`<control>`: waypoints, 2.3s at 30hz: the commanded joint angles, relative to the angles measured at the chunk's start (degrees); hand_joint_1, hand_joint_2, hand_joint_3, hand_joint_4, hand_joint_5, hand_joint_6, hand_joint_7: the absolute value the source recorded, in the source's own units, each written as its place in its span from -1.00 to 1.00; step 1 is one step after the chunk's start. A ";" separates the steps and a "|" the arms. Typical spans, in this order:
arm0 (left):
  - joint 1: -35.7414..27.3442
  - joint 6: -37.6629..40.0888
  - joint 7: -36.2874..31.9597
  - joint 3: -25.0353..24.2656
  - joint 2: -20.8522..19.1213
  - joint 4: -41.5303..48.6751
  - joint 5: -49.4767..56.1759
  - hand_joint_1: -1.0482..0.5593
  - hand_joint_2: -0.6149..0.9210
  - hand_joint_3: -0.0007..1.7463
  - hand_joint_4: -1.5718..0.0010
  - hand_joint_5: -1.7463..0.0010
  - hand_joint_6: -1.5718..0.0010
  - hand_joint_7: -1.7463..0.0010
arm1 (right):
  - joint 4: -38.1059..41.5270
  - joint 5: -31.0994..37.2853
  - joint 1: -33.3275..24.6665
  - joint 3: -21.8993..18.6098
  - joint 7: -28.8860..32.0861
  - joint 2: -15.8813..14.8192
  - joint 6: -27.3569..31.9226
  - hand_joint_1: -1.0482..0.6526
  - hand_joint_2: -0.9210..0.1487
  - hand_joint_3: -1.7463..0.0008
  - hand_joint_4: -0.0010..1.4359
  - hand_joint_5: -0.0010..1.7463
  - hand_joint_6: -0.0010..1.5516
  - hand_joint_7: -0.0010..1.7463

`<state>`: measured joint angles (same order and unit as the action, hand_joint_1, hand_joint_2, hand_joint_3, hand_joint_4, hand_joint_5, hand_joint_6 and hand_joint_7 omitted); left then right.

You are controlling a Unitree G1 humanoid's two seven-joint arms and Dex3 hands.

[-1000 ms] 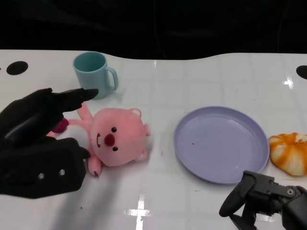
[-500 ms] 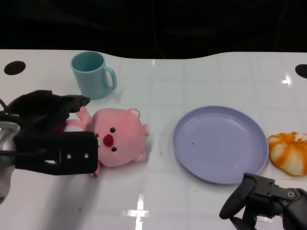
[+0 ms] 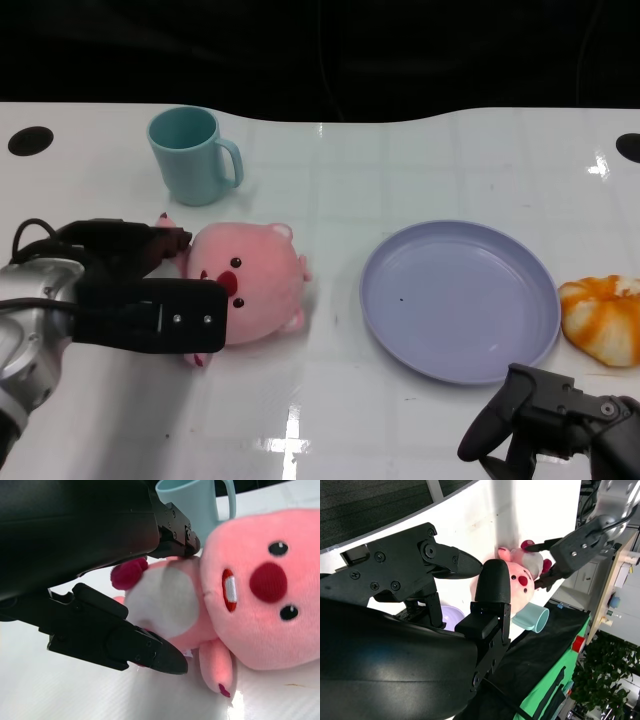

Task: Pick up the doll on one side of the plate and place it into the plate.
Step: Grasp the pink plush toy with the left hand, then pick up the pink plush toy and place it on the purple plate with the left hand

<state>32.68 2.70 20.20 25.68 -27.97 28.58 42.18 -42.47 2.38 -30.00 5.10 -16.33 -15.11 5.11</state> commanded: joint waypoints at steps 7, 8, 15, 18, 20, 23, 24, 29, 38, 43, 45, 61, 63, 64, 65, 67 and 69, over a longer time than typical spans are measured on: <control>5.53 -1.42 -3.18 3.23 5.10 15.58 0.37 -0.48 1.00 -0.99 0.81 0.84 0.66 0.99 | -1.87 -0.46 -0.81 -0.22 -0.04 -0.39 0.70 -0.11 -0.70 0.22 -0.11 0.88 -0.27 0.53; 6.01 -1.78 -3.93 3.60 5.81 17.66 0.36 -0.48 1.00 -0.99 0.80 0.84 0.65 0.99 | -1.89 -0.30 -0.86 -0.16 0.01 -0.39 0.52 -0.11 -0.70 0.21 -0.11 0.88 -0.27 0.53; 8.18 -3.06 -6.15 5.48 9.68 27.48 -0.16 -0.33 1.00 -0.91 0.49 0.89 0.26 0.93 | -2.23 0.09 -1.08 0.20 0.24 -0.19 0.47 -0.11 -0.69 0.20 -0.10 0.88 -0.26 0.54; 8.34 -4.34 -8.33 5.13 11.01 30.85 -1.03 -0.20 1.00 -0.90 0.01 0.80 -0.10 0.91 | -2.31 0.06 -1.13 0.21 0.28 -0.17 0.49 -0.10 -0.68 0.19 -0.10 0.88 -0.26 0.54; 7.96 -6.03 -11.18 4.89 11.42 32.54 -1.43 -0.09 1.00 -0.90 -0.04 0.17 -0.32 0.93 | -2.25 -0.03 -1.11 0.13 0.25 -0.20 0.39 -0.10 -0.68 0.19 -0.10 0.88 -0.26 0.54; 7.33 -8.28 -14.75 5.20 11.20 33.85 -1.57 -0.04 1.00 -0.97 -0.04 0.08 -0.59 0.88 | -2.25 -0.16 -0.95 0.04 0.20 -0.23 0.52 -0.10 -0.67 0.18 -0.09 0.88 -0.26 0.54; 7.05 -8.58 -16.03 5.37 11.15 34.00 -1.46 -0.03 1.00 -0.89 0.02 -0.27 -0.59 0.71 | -2.32 -0.22 -0.91 0.03 0.20 -0.21 0.70 -0.10 -0.66 0.18 -0.09 0.88 -0.26 0.54; 5.58 -10.23 -21.79 5.40 10.78 33.35 -1.58 -0.03 1.00 -0.70 0.17 -0.85 0.05 -0.21 | -2.28 -0.34 -0.78 -0.11 0.10 -0.29 0.77 -0.10 -0.64 0.16 -0.10 0.87 -0.26 0.55; 1.53 -15.21 -33.22 -0.46 10.35 28.01 -6.75 0.08 0.77 -0.27 -0.11 -1.00 0.14 -1.00 | -1.55 0.54 -0.56 0.36 0.36 -0.21 0.11 -0.08 -0.62 0.14 -0.09 0.86 -0.26 0.54; -0.04 -12.86 -30.52 -4.35 10.26 20.50 -10.79 0.10 0.60 0.11 -0.14 -1.00 0.10 -1.00 | -1.33 0.36 -0.45 0.47 0.49 0.02 0.27 -0.08 -0.61 0.13 -0.10 0.86 -0.26 0.54; -0.78 -11.46 -29.59 -5.50 10.48 17.18 -11.76 0.08 0.55 0.17 -0.17 -1.00 0.09 -1.00 | -1.15 0.57 -0.31 0.46 0.67 0.06 0.38 -0.09 -0.61 0.13 -0.09 0.86 -0.26 0.53; -4.53 -1.71 -21.97 -8.35 14.51 -3.95 -14.34 0.09 0.34 0.48 -0.23 -1.00 0.03 -1.00 | -1.34 0.19 -0.29 1.17 0.67 0.01 0.28 -0.06 -0.61 0.11 -0.10 0.88 -0.27 0.54; -3.82 -0.84 -21.25 -7.74 15.84 -5.55 -13.92 0.06 0.30 0.53 -0.24 -1.00 0.01 -1.00 | -1.34 0.06 -0.28 1.22 0.61 0.03 0.17 -0.06 -0.61 0.12 -0.10 0.88 -0.27 0.54; -3.51 -0.61 -20.86 -7.56 16.34 -6.09 -13.86 0.06 0.29 0.54 -0.25 -1.00 0.01 -1.00 | -1.35 0.04 -0.27 1.26 0.61 0.05 0.13 -0.05 -0.61 0.12 -0.10 0.88 -0.27 0.54; -2.91 -0.31 -20.46 -7.21 17.06 -6.48 -13.72 0.05 0.29 0.53 -0.25 -1.00 0.01 -1.00 | -1.30 0.20 -0.25 1.33 0.66 0.05 -0.02 -0.05 -0.61 0.12 -0.10 0.88 -0.27 0.54; -1.57 0.62 -19.64 -6.40 18.37 -6.91 -13.09 0.03 0.33 0.48 -0.24 -1.00 0.03 -1.00 | -1.27 0.54 -0.20 1.51 0.80 0.09 -0.17 -0.06 -0.61 0.12 -0.09 0.88 -0.27 0.54; -0.05 1.29 -19.12 -5.60 19.86 -6.69 -12.79 0.04 0.34 0.43 -0.24 -1.00 0.04 -1.00 | -1.36 0.85 -0.18 1.74 0.93 0.14 -0.07 -0.06 -0.61 0.12 -0.09 0.88 -0.26 0.54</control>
<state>30.12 3.49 0.42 19.89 -8.38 22.84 28.99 -43.22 2.90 -30.09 6.83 -15.85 -14.92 5.52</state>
